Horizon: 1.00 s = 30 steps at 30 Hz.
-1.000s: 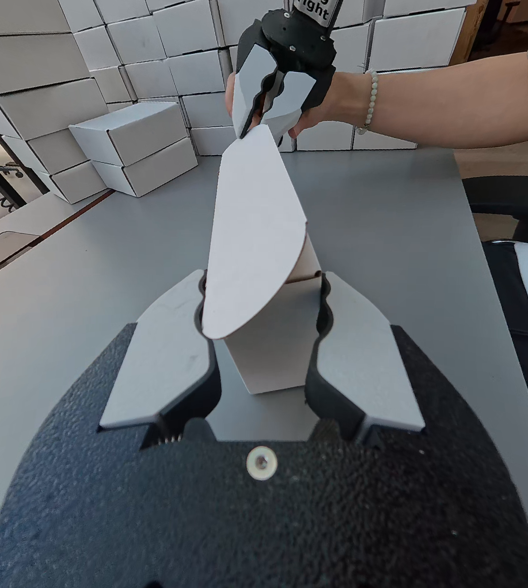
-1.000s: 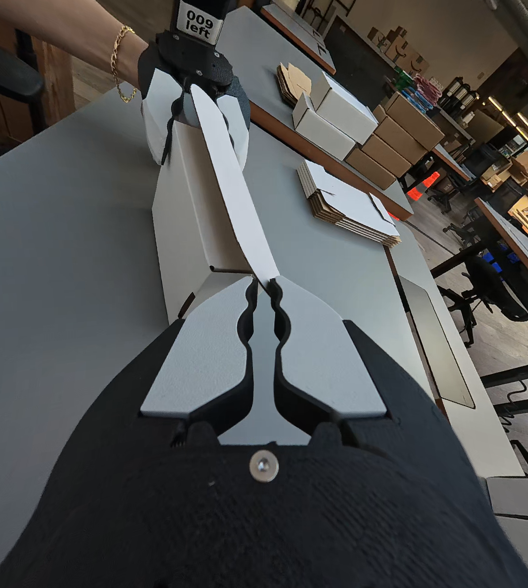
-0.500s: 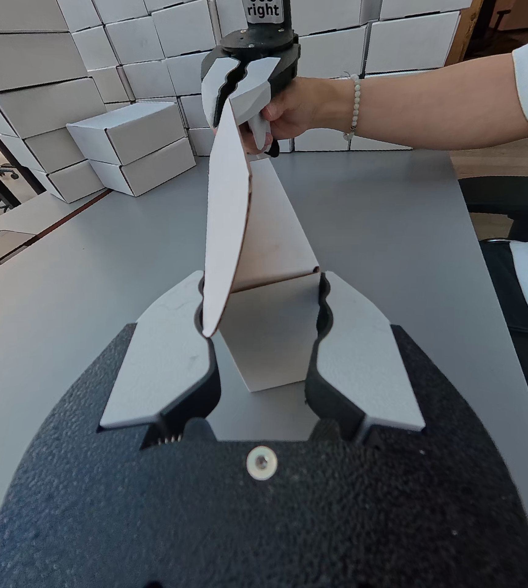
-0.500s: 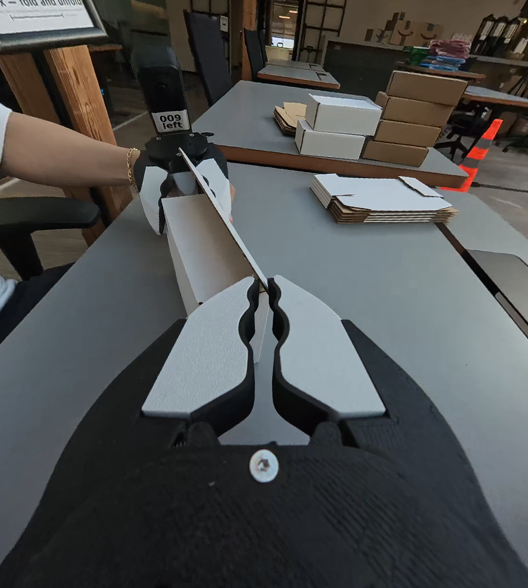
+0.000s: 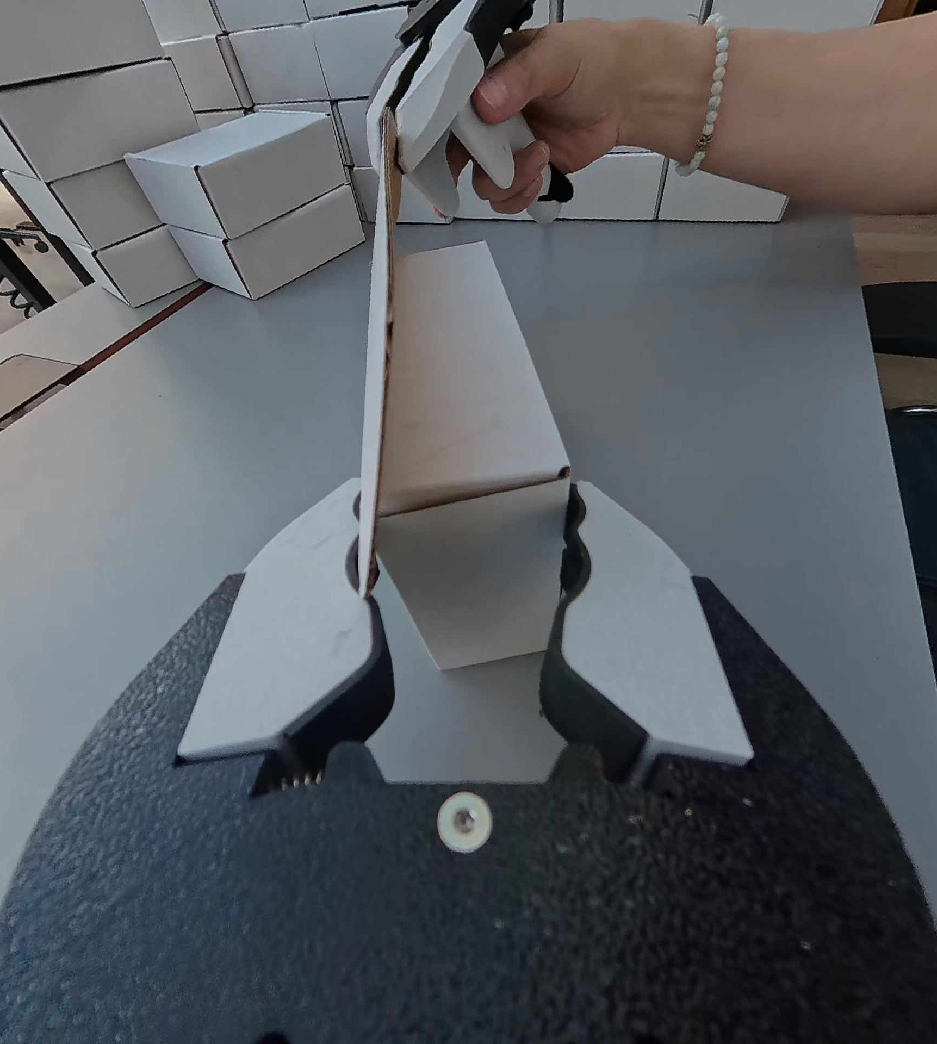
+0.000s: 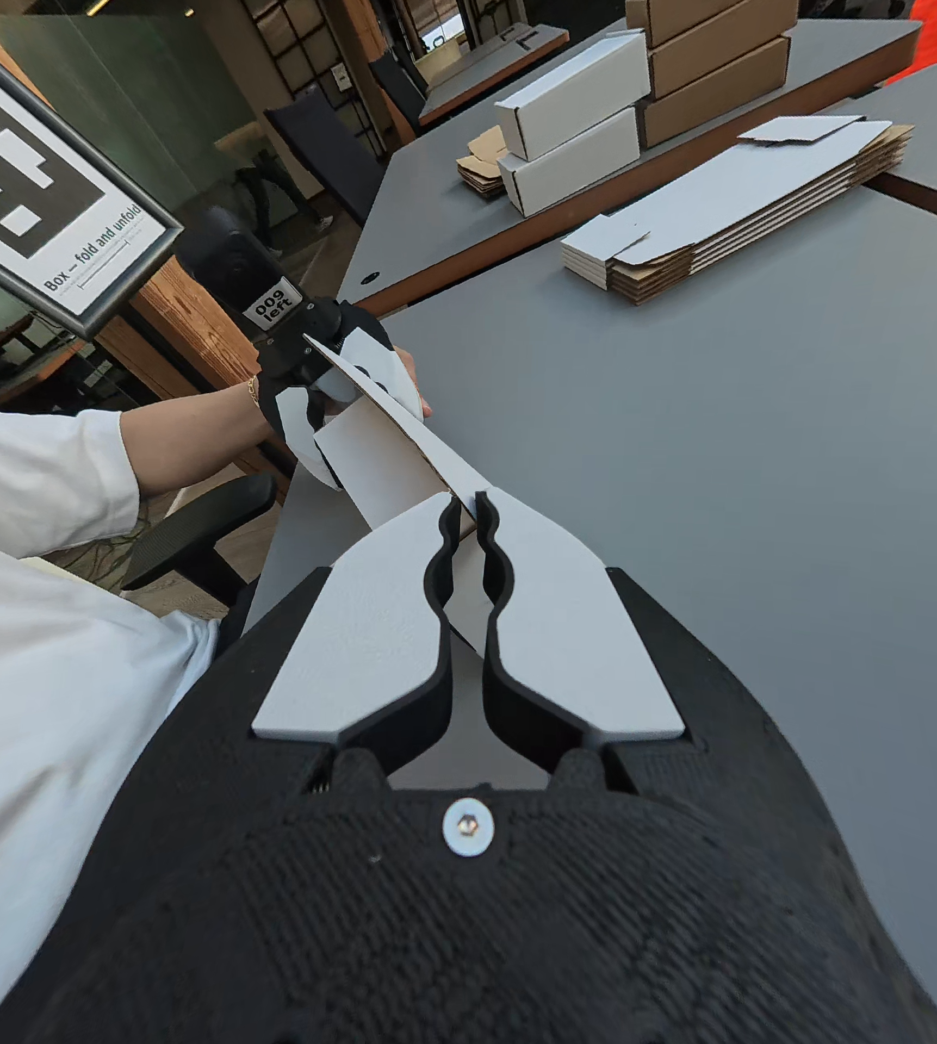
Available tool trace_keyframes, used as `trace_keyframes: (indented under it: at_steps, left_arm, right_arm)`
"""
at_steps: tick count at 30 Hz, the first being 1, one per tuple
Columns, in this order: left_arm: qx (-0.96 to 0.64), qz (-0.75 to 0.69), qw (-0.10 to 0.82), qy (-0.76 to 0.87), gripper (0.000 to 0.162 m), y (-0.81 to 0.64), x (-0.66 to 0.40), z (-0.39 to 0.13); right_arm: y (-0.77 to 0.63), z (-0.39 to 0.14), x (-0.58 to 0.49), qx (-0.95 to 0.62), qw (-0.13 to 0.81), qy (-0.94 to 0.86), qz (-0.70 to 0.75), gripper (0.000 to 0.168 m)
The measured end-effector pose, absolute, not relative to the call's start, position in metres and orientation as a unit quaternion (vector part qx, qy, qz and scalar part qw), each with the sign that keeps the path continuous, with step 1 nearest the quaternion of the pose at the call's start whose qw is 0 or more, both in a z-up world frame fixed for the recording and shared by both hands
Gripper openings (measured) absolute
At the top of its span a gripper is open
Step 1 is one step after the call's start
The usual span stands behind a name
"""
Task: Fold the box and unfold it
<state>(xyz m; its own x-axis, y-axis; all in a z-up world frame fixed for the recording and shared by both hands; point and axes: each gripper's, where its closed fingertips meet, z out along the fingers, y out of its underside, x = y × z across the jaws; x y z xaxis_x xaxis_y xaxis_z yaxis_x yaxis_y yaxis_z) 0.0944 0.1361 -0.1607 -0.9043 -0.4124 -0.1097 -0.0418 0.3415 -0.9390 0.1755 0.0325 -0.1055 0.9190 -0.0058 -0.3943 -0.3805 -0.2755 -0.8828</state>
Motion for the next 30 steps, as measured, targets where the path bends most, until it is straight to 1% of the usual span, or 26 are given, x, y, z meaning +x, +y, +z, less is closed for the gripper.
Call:
trace_keyframes:
  at_steps: [5,9,14,25,30]
  left_arm:
    - [-0.155,-0.547,0.171,0.805,0.063,0.136,0.097,-0.162]
    - [-0.167,-0.534,0.179,0.809,0.064,0.134,0.1,-0.162]
    - [-0.178,-0.526,0.185,0.811,0.063,0.132,0.102,-0.162]
    - [-0.186,-0.531,0.191,0.804,0.063,0.131,0.103,-0.162]
    - [-0.189,-0.531,0.193,0.803,0.063,0.13,0.103,-0.162]
  right_arm:
    - [0.034,-0.105,0.178,-0.769,0.586,0.194,0.169,0.005]
    - [0.035,-0.103,0.182,-0.721,0.596,0.284,0.211,0.006]
    - [0.042,-0.102,0.176,-0.683,0.613,0.322,0.232,0.008]
    - [0.043,-0.106,0.178,-0.733,0.615,0.274,0.095,0.006]
    - [0.04,-0.11,0.177,-0.766,0.592,0.246,0.05,0.005]
